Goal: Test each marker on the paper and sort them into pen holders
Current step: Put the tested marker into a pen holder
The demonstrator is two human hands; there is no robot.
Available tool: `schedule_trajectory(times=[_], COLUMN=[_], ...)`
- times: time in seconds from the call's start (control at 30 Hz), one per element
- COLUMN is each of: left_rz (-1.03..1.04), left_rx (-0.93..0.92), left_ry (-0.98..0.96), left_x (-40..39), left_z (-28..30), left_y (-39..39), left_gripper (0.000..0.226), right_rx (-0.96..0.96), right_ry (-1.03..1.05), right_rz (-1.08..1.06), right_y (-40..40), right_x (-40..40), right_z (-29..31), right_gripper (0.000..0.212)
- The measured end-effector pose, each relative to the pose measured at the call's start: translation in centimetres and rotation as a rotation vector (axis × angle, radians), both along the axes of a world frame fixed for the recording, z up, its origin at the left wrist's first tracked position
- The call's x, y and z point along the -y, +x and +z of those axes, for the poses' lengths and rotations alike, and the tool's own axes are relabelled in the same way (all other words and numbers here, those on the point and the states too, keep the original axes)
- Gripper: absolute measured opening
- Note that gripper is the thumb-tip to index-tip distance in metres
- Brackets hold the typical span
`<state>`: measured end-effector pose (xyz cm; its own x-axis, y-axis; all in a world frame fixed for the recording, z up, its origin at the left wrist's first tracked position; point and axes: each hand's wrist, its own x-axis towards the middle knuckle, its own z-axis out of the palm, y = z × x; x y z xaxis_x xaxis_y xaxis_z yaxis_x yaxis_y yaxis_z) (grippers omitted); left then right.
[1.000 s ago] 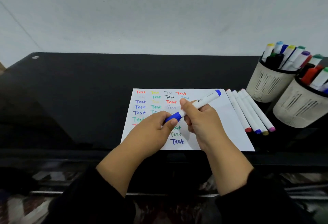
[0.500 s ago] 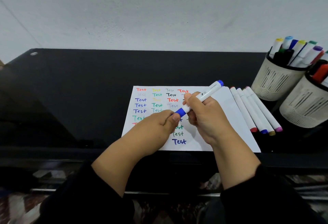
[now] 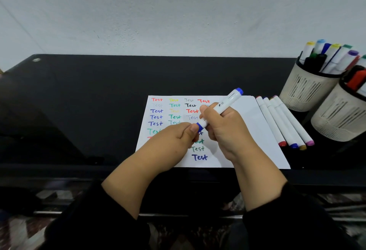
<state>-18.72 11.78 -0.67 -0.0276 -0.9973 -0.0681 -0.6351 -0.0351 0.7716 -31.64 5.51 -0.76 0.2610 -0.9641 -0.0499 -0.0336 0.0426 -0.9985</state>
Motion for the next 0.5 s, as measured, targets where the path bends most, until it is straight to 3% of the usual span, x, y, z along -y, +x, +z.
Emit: schedule_trajectory(times=[0.17,0.27,0.33,0.5], left_rz=[0.004,0.057,0.1,0.114], left_rx=[-0.099,-0.193,-0.118,0.142], left_ry=[0.036,0.107,0.087,0.089], left_x=[-0.2,-0.9,-1.3,-0.4], left_z=[0.4,0.2,-0.3,-0.1], left_y=[0.2,1.5,2.6,1.9], left_gripper=[0.039,0.042,0.041,0.033], right_rx=[0.043,0.26,0.34,0.229], right_ry=[0.029,0.086,0.104,0.102], right_rz=[0.012,-0.129,-0.169,-0.095], right_y=[0.6,-0.7,-1.8,-0.9], right_x=[-0.1,1.6,2.4,1.9], right_z=[0.0,0.6,0.8,0.0], right_gripper=[0.033,0.031,0.032,0.03])
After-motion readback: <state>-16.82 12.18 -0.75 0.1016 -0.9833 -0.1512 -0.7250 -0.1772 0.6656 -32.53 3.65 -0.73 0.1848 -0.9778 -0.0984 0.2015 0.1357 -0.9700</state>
